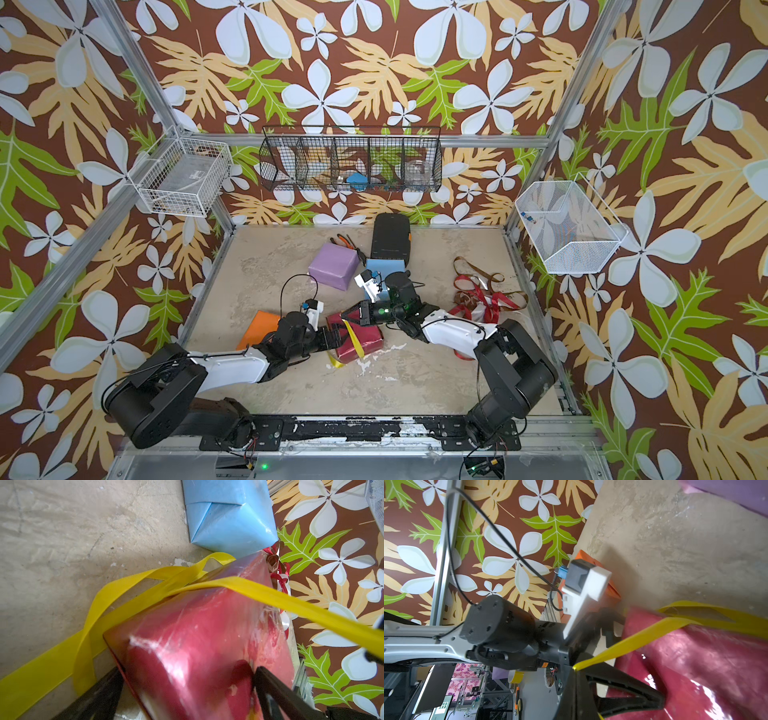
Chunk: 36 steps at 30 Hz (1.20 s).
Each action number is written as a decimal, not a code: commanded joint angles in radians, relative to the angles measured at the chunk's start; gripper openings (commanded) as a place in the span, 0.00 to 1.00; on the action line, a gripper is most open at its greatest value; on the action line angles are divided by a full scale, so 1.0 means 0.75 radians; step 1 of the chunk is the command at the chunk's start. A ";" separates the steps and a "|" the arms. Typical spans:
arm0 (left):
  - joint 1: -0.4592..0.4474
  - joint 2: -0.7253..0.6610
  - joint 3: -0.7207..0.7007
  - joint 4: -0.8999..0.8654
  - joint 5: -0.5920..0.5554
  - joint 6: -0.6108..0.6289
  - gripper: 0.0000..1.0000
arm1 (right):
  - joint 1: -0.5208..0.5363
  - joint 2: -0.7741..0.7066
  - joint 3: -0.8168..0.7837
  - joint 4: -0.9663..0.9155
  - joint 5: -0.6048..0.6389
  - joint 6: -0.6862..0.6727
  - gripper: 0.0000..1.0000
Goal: Untie the ribbon bows on the gift boxes
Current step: Pull the ribbon from the gift box.
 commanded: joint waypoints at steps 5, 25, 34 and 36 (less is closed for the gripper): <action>0.002 -0.062 0.031 -0.154 -0.086 0.073 1.00 | -0.021 -0.115 0.185 -0.134 -0.016 -0.117 0.00; 0.002 -0.033 0.053 -0.183 -0.064 0.094 1.00 | -0.028 -0.163 0.683 -0.508 0.074 -0.291 0.00; 0.003 -0.023 0.074 -0.194 -0.054 0.098 1.00 | -0.029 -0.048 0.550 -0.494 0.114 -0.332 0.00; 0.002 -0.031 0.082 -0.213 -0.059 0.102 1.00 | -0.027 -0.034 0.541 -0.492 0.125 -0.339 0.00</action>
